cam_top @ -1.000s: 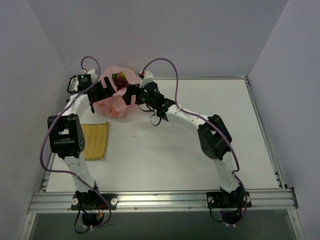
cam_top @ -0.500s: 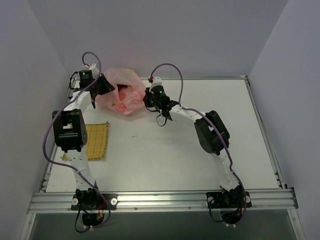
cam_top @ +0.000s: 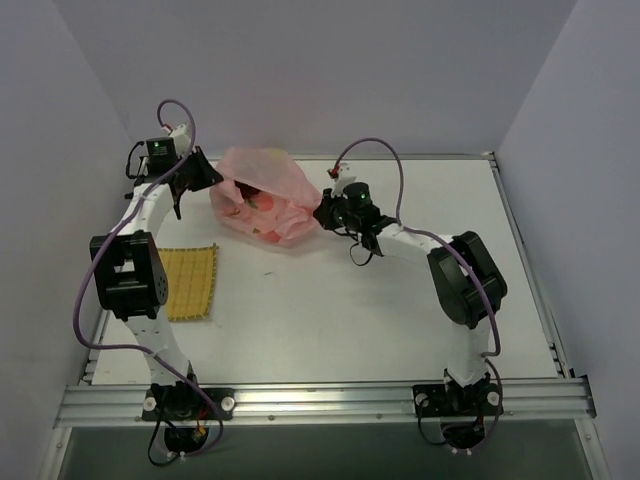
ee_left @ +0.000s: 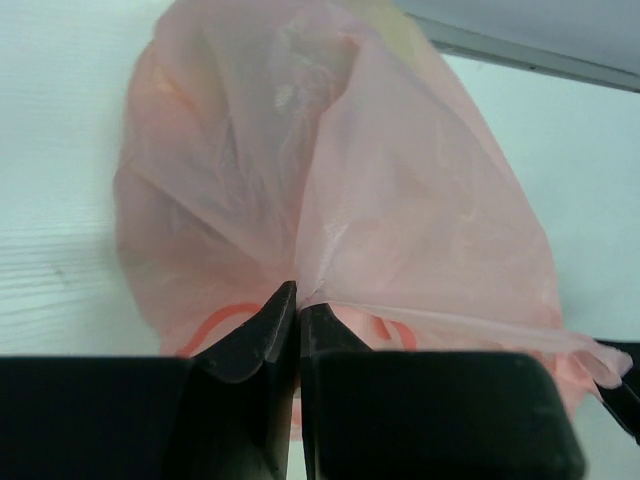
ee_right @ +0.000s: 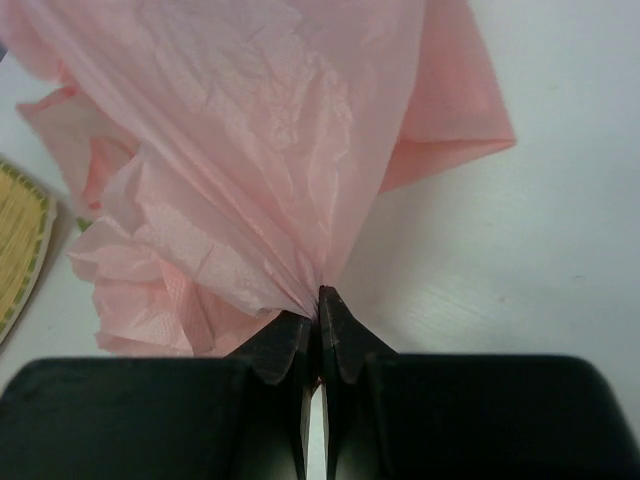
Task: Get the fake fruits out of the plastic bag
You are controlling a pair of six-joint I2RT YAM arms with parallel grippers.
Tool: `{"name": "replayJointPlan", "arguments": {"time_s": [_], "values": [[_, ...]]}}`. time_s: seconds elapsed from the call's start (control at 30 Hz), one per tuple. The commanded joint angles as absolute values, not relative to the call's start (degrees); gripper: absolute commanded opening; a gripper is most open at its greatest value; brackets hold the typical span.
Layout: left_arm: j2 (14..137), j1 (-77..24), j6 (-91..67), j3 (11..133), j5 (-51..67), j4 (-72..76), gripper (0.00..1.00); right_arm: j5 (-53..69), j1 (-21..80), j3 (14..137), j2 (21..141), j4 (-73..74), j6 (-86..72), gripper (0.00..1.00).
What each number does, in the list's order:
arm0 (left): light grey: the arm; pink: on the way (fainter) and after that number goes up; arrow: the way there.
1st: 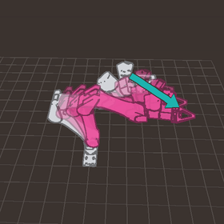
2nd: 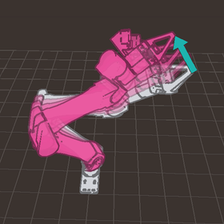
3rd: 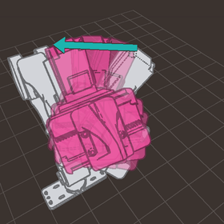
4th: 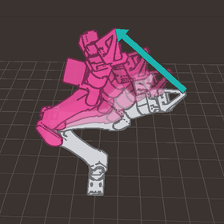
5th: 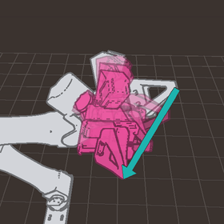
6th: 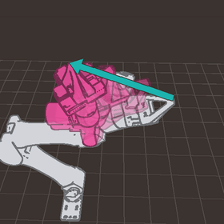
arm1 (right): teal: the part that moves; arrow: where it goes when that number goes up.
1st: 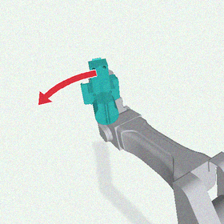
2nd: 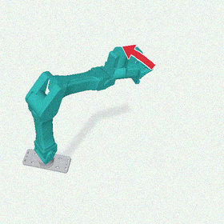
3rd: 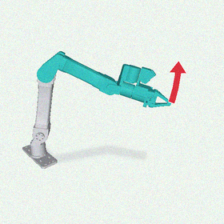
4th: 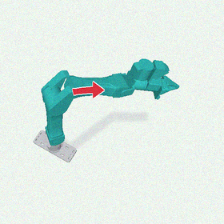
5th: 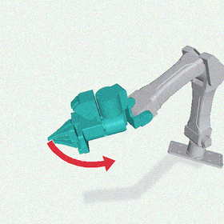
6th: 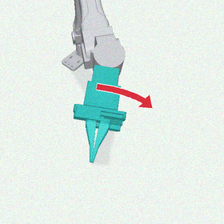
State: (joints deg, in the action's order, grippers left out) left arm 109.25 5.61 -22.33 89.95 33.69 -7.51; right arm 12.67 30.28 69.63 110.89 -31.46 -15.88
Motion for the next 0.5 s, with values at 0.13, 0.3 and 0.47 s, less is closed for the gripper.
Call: {"name": "replayJointPlan", "arguments": {"time_s": [0.13,0.3,0.47], "values": [[112.0,9.4,-16.4,99.3,20.7,-14.8,0.03,11.3,39.5,61.0,106.9,-32.2,-12.7,0.00],[105.7,9.5,-19.9,92.1,20.7,-8.0,0.02,12.7,40.4,53.4,97.3,-35.5,-14.1,0.00],[103.4,8.8,-21.5,85.2,19.9,-4.3,0.03,11.7,41.0,47.0,92.0,-31.6,-14.8,0.00]]}}
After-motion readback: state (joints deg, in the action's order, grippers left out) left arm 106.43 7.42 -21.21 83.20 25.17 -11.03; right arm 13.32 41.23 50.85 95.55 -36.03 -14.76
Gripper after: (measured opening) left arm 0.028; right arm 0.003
